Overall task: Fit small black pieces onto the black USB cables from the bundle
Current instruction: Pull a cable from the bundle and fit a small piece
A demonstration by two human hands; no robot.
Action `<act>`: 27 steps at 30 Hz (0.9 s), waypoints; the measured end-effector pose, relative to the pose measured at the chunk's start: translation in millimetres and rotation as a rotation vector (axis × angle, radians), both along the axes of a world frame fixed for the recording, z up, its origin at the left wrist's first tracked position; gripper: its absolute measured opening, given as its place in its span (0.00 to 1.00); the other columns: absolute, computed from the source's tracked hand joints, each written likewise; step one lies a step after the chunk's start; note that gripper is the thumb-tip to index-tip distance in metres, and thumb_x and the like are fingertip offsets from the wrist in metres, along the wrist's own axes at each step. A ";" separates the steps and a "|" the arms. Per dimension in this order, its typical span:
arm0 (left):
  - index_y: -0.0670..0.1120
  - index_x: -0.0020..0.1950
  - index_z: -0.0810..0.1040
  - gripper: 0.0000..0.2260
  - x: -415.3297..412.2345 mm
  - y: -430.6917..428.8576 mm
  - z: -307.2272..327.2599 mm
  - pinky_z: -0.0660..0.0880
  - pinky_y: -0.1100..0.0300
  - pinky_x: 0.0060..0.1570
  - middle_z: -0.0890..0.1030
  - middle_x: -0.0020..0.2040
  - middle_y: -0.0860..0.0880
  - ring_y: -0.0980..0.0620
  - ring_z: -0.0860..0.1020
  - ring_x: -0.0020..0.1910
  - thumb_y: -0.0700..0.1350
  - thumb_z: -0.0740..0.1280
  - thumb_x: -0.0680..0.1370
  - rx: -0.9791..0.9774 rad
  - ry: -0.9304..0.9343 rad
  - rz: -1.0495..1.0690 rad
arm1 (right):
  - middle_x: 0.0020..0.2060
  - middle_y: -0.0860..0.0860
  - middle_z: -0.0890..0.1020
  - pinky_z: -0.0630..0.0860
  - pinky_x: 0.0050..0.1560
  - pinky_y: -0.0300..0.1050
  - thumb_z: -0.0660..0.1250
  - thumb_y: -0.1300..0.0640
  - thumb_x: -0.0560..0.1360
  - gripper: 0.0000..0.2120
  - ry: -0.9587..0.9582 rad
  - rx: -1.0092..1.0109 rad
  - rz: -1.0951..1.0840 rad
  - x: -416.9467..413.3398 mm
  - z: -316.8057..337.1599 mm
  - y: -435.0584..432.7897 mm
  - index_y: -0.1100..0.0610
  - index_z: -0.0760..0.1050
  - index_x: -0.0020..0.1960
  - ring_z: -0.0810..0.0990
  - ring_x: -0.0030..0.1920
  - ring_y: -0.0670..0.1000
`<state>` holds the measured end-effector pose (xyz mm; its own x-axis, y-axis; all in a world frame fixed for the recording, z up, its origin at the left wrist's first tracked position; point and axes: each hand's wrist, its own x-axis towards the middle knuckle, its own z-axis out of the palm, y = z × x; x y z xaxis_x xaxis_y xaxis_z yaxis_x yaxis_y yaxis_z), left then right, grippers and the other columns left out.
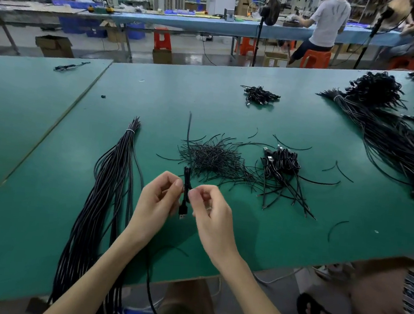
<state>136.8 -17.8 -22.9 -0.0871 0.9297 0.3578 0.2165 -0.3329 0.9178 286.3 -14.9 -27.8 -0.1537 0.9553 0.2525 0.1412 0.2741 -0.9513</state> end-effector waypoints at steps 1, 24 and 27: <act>0.42 0.45 0.75 0.10 1.0 -0.3 -1.0 0.69 0.60 0.29 0.73 0.32 0.44 0.50 0.70 0.29 0.44 0.64 0.85 0.026 0.047 0.002 | 0.46 0.46 0.80 0.73 0.47 0.34 0.68 0.46 0.81 0.10 -0.066 -0.002 0.024 -0.3 -0.6 1.2 0.53 0.77 0.53 0.78 0.46 0.43; 0.43 0.44 0.74 0.12 -2.1 -1.8 1.3 0.66 0.62 0.32 0.68 0.34 0.46 0.49 0.66 0.30 0.47 0.63 0.85 -0.189 -0.185 -0.294 | 0.42 0.51 0.88 0.80 0.38 0.39 0.74 0.63 0.77 0.09 0.320 -0.127 -0.043 8.5 -5.9 5.7 0.52 0.81 0.53 0.86 0.36 0.52; 0.39 0.46 0.73 0.13 -2.4 -0.8 -2.6 0.67 0.62 0.32 0.68 0.34 0.46 0.48 0.67 0.30 0.47 0.63 0.84 -0.205 -0.206 -0.309 | 0.47 0.51 0.88 0.82 0.50 0.40 0.75 0.66 0.75 0.12 0.394 -0.149 -0.014 8.7 -6.1 7.5 0.53 0.83 0.55 0.87 0.49 0.50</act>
